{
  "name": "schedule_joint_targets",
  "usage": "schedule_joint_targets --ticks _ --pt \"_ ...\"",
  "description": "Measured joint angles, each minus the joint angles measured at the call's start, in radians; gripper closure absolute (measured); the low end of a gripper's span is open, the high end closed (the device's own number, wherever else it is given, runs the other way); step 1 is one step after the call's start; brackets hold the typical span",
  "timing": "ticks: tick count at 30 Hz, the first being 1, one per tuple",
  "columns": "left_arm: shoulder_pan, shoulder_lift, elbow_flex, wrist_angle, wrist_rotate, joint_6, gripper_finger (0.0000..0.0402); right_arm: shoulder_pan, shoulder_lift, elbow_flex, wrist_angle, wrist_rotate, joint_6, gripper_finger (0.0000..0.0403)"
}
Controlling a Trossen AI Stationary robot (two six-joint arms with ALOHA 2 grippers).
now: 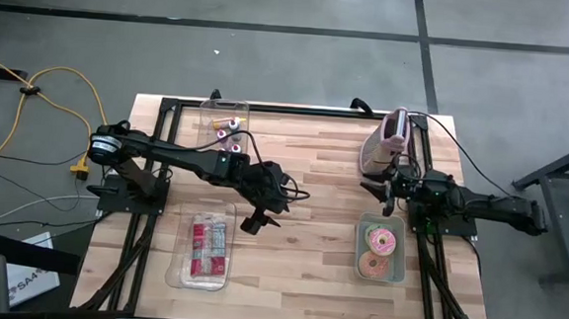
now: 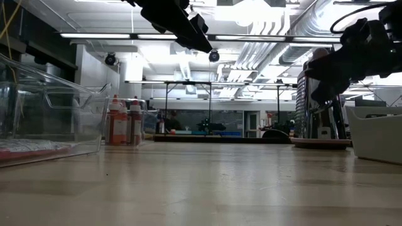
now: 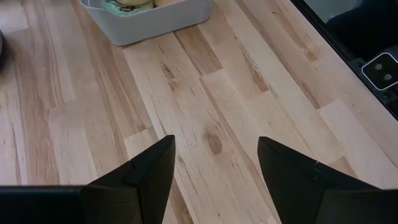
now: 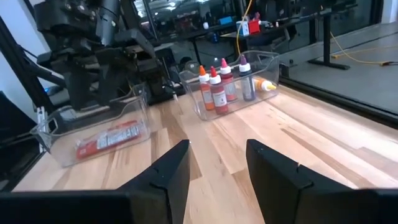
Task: Pick & Place Food Item
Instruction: Return to Home Position
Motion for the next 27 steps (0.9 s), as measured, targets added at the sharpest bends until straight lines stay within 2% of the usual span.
schedule_joint_targets --ticks 11,15,27 --pt "0.0 0.0 0.0 -0.001 0.0 0.0 0.0179 0.0 0.013 -0.001 -0.01 -0.013 -0.01 0.0256" --pt "0.0 0.0 0.0 -0.001 0.0 0.0 0.0179 0.0 0.013 -0.001 -0.027 -0.082 -0.062 0.0256" --pt "0.0 0.0 0.0 0.032 0.0 0.0 0.0179 0.0 0.013 -0.003 -0.026 -0.083 -0.064 0.0256"
